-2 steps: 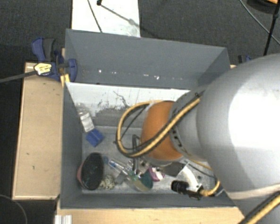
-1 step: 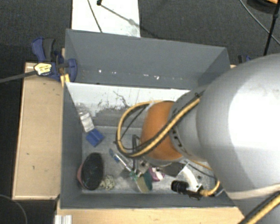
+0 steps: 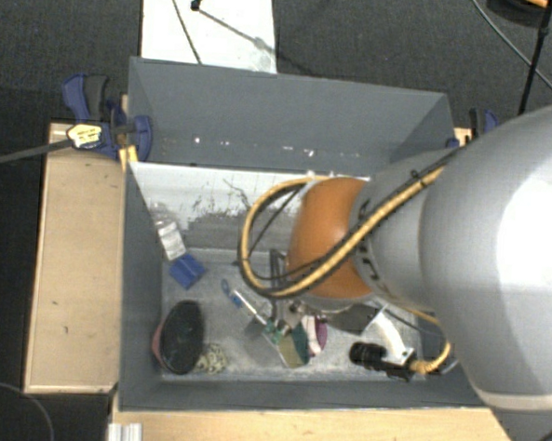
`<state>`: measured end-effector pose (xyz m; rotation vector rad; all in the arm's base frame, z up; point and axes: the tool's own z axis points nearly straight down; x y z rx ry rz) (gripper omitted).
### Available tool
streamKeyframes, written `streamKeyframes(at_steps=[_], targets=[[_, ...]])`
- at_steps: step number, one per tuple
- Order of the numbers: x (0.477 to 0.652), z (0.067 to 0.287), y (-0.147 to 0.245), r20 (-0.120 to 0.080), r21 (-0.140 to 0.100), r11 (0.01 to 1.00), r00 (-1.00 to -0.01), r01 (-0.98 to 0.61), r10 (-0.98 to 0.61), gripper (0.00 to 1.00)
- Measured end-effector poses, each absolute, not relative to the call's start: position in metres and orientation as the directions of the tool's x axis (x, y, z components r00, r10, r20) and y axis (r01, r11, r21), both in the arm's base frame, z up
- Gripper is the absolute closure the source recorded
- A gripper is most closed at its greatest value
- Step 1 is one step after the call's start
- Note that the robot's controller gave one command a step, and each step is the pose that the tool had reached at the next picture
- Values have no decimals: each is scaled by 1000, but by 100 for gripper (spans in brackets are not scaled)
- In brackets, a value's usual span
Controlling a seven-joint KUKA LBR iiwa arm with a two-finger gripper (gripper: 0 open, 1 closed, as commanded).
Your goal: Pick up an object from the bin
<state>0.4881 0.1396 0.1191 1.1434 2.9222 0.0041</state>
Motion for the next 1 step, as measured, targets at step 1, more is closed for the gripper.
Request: streamKeyframes(at_steps=[1], targets=[[490,183,140,-4,6,738,-738,675,675,100]])
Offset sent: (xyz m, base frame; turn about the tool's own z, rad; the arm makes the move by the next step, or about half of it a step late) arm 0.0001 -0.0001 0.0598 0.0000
